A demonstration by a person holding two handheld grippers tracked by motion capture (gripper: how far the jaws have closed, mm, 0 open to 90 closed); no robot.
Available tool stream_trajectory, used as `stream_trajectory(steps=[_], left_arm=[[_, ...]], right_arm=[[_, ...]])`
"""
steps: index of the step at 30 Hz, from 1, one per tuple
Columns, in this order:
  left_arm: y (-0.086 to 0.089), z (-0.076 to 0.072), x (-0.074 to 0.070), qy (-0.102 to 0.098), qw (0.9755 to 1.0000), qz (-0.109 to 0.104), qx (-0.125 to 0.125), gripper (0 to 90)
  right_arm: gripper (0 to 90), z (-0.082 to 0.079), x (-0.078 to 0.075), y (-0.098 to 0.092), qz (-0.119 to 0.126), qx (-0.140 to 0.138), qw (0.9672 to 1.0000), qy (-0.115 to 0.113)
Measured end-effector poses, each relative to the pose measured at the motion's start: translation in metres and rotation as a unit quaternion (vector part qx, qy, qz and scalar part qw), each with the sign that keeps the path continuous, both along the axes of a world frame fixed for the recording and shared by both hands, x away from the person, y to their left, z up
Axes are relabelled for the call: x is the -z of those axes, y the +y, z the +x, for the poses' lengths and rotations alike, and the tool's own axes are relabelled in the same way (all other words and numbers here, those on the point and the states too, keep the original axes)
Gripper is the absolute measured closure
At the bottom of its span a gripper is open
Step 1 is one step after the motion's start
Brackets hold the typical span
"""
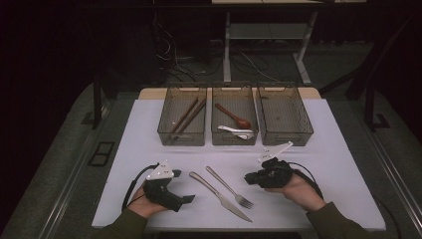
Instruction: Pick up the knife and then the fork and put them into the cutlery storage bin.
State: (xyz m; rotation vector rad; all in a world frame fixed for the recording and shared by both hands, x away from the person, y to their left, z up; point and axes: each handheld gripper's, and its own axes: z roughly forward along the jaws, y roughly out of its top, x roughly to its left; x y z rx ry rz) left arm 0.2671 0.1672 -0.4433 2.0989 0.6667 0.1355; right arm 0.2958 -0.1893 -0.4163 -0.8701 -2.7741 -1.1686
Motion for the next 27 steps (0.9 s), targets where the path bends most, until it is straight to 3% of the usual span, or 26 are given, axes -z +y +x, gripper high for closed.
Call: stream_trajectory(steps=[3,15,20,27], left_arm=[[0.0,0.0,0.0,0.001,1.0,-0.002,0.0,0.2],[-0.001,0.001,0.0,0.0,1.0,-0.002,0.002,0.2],[-0.001,0.001,0.0,0.0,1.0,-0.001,0.002,0.2],[-0.001,0.001,0.0,0.0,1.0,-0.002,0.001,0.2]], right_arm=[[89.1,-0.003,0.002,0.006,0.001,-0.013,0.9999,0.003],[89.3,-0.015,0.014,0.037,-0.013,-0.055,0.9983,0.011],[89.3,-0.017,0.018,0.047,-0.035,-0.072,0.9968,-0.004],[89.4,-0.018,0.023,0.057,-0.057,-0.074,0.9956,-0.009]])
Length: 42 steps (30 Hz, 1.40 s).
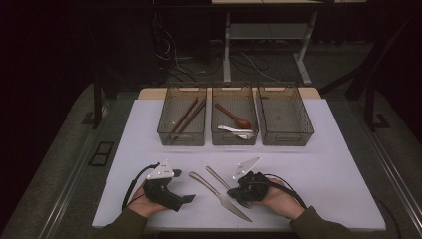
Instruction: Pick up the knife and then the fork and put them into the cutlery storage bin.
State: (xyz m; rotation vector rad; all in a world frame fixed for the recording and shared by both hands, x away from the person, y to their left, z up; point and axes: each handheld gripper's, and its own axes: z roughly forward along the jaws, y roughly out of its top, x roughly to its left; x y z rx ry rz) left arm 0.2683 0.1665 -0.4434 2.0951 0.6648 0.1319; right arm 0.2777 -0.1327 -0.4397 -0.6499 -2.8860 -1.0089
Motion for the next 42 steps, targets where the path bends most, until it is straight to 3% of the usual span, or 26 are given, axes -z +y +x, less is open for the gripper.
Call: stream_trajectory(steps=[10,15,24,28,34,42], left_arm=[[0.0,0.0,0.0,0.0,1.0,-0.001,-0.001,0.2],[0.0,0.0,0.0,0.001,1.0,-0.001,-0.001,0.2],[0.001,0.0,-0.001,-0.001,1.0,-0.003,0.0,0.2],[0.0,0.0,0.0,0.0,1.0,-0.003,0.002,0.2],[0.001,0.0,-0.001,-0.001,1.0,-0.005,0.0,0.2],[0.0,0.0,0.0,0.0,1.0,-0.007,0.0,0.2]], right_arm=[[89.5,0.0,-0.002,-0.003,-0.017,0.003,0.9997,-0.019],[89.5,0.003,-0.003,-0.009,-0.03,0.018,0.9989,-0.031],[89.5,0.013,-0.006,-0.02,-0.032,0.039,0.9979,-0.04],[88.5,0.015,-0.007,-0.022,-0.029,0.041,0.9983,-0.029],[72.6,0.021,-0.018,-0.015,-0.028,0.037,0.9989,-0.008],[70.3,0.035,-0.026,0.004,-0.083,0.041,0.9957,0.014]])
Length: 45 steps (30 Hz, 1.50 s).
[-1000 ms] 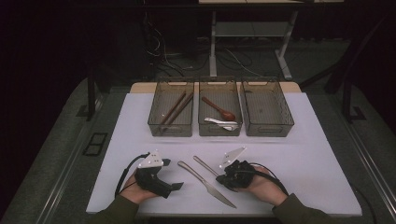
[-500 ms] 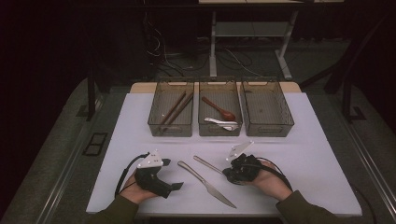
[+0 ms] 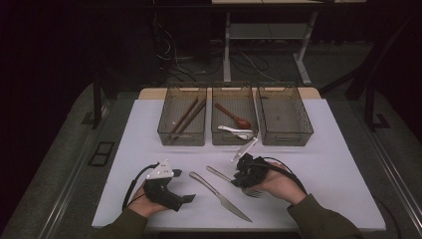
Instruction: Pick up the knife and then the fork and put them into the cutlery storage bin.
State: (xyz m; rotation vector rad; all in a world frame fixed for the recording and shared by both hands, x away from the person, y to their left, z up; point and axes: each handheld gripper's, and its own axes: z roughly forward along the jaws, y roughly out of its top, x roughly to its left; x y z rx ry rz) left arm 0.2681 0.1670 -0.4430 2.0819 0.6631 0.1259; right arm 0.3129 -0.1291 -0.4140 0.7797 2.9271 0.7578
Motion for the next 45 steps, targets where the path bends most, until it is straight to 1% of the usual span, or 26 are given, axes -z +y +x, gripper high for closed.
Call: stream_trajectory(steps=[1,4,7,9,11,13,17,18,20,23,27,31,34,39,41,45], left_arm=[[0.0,0.0,0.0,0.0,1.0,0.001,0.001,0.2],[0.0,0.0,0.0,0.001,1.0,0.002,0.003,0.2],[0.0,0.0,0.0,0.001,1.0,0.002,0.004,0.2],[0.0,0.0,0.0,0.001,1.0,0.002,0.004,0.2],[0.0,0.0,0.001,0.002,1.0,0.002,0.004,0.2],[0.0,0.0,0.001,0.001,1.0,0.001,0.004,0.2],[0.0,0.0,0.001,0.002,1.0,0.001,0.004,0.2],[-0.001,0.0,0.001,0.002,1.0,0.002,0.004,0.2],[-0.001,0.0,0.001,0.002,1.0,0.001,0.004,0.2],[-0.001,0.0,0.001,0.002,1.0,0.001,0.004,0.2],[-0.001,0.0,0.001,0.001,1.0,0.002,0.005,0.2],[0.0,0.0,0.0,0.001,1.0,0.001,0.005,0.2],[0.0,0.0,0.0,0.001,1.0,0.001,0.004,0.2],[0.0,0.0,0.0,0.002,1.0,0.001,0.004,0.2],[0.0,0.0,0.0,0.001,1.0,0.001,0.004,0.2],[0.0,0.0,0.0,0.001,1.0,0.001,0.004,0.2]], right_arm=[[70.5,0.001,0.001,0.003,-0.01,-0.002,0.9999,0.005],[71.5,0.004,0.002,0.008,-0.021,-0.008,0.9996,0.017],[73.2,0.007,0.004,0.013,-0.048,-0.012,0.9987,0.012],[74.3,0.008,0.005,0.015,-0.055,-0.013,0.9982,0.022],[75.1,0.009,0.006,0.017,-0.065,-0.018,0.9974,0.025],[76.3,0.009,0.007,0.019,-0.076,-0.017,0.9965,0.03],[79.0,0.009,0.006,0.023,-0.09,-0.018,0.9954,0.027],[79.1,0.009,0.007,0.024,-0.096,-0.025,0.9949,0.021],[79.6,0.007,0.006,0.028,-0.11,-0.025,0.9934,0.018],[80.7,0.005,0.005,0.033,-0.131,-0.037,0.9907,0.005],[83.4,0.005,0.005,0.037,-0.147,-0.041,0.9884,0.002],[83.7,0.005,0.005,0.036,-0.146,-0.042,0.9884,0.001],[83.7,0.006,0.005,0.034,-0.137,-0.041,0.9898,0.004],[83.7,0.008,0.005,0.024,-0.107,-0.037,0.9934,0.015],[83.7,0.01,0.005,0.019,-0.097,-0.036,0.9946,0.009],[83.7,0.012,0.002,0.01,-0.067,-0.03,0.9973,0.005]])
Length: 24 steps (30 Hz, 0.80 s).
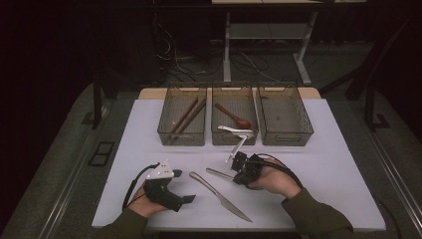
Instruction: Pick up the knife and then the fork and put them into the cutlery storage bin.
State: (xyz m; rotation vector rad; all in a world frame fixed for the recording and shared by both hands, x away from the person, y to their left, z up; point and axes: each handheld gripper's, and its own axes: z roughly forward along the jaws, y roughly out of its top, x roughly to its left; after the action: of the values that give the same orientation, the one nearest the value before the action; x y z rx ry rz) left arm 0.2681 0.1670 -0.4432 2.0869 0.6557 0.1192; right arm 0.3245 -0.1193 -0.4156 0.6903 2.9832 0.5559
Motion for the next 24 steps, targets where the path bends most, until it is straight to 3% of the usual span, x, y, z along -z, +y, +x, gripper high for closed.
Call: stream_trajectory(steps=[6,24], left_arm=[[0.0,0.0,0.0,-0.001,1.0,-0.002,-0.002,0.2],[0.001,0.001,0.0,-0.003,1.0,-0.006,-0.002,0.2]], right_arm=[[83.8,0.005,-0.007,-0.016,0.048,0.012,0.9987,-0.01],[83.8,0.011,-0.022,-0.05,0.123,0.042,0.9909,-0.033]])
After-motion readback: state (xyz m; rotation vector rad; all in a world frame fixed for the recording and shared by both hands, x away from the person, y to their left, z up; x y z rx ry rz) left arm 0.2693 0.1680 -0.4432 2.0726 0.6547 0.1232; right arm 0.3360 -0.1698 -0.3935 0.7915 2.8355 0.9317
